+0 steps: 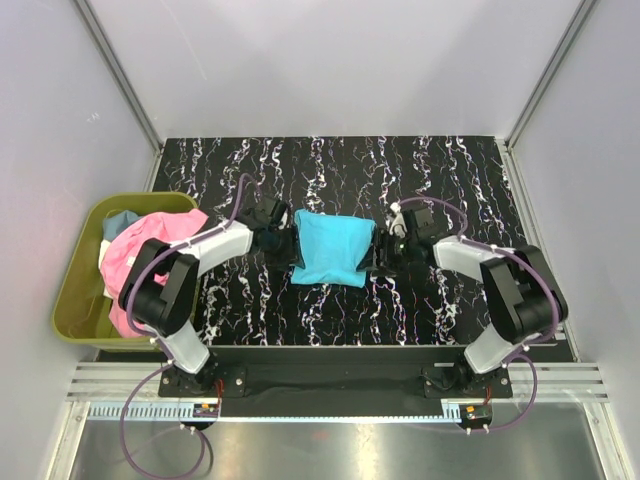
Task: Fold and stack the t-shirts
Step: Fold the tshirt
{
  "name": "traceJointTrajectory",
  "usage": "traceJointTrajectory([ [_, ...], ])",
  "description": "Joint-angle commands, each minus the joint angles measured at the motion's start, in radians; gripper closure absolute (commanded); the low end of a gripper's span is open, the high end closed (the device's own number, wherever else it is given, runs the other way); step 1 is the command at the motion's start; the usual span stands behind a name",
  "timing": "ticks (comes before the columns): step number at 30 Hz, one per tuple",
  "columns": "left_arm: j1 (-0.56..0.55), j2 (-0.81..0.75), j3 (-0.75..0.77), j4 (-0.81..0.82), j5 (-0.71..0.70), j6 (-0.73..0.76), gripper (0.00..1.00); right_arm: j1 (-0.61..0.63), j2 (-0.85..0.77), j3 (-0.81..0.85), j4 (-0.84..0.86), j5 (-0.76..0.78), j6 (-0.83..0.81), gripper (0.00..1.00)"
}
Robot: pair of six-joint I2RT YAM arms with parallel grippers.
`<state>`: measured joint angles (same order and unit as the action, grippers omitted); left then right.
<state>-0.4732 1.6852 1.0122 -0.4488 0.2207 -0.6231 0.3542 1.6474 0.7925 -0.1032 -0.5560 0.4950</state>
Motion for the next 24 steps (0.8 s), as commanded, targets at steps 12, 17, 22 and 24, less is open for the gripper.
traceJointTrajectory([
  [12, 0.091, 0.134, 0.391, -0.042, 0.035, 0.479, 0.44, -0.084, 0.138, 0.329, -0.121, -0.019, -0.289, 0.35],
  [17, 0.114, 0.263, 0.508, -0.071, 0.109, 0.588, 0.44, -0.123, 0.262, 0.454, -0.124, -0.042, -0.331, 0.33],
  [22, 0.123, 0.372, 0.632, -0.123, 0.143, 0.652, 0.44, -0.149, 0.350, 0.554, -0.153, -0.079, -0.377, 0.30],
  [24, 0.127, 0.386, 0.640, -0.105, 0.170, 0.675, 0.44, -0.152, 0.376, 0.571, -0.148, -0.110, -0.400, 0.30],
])
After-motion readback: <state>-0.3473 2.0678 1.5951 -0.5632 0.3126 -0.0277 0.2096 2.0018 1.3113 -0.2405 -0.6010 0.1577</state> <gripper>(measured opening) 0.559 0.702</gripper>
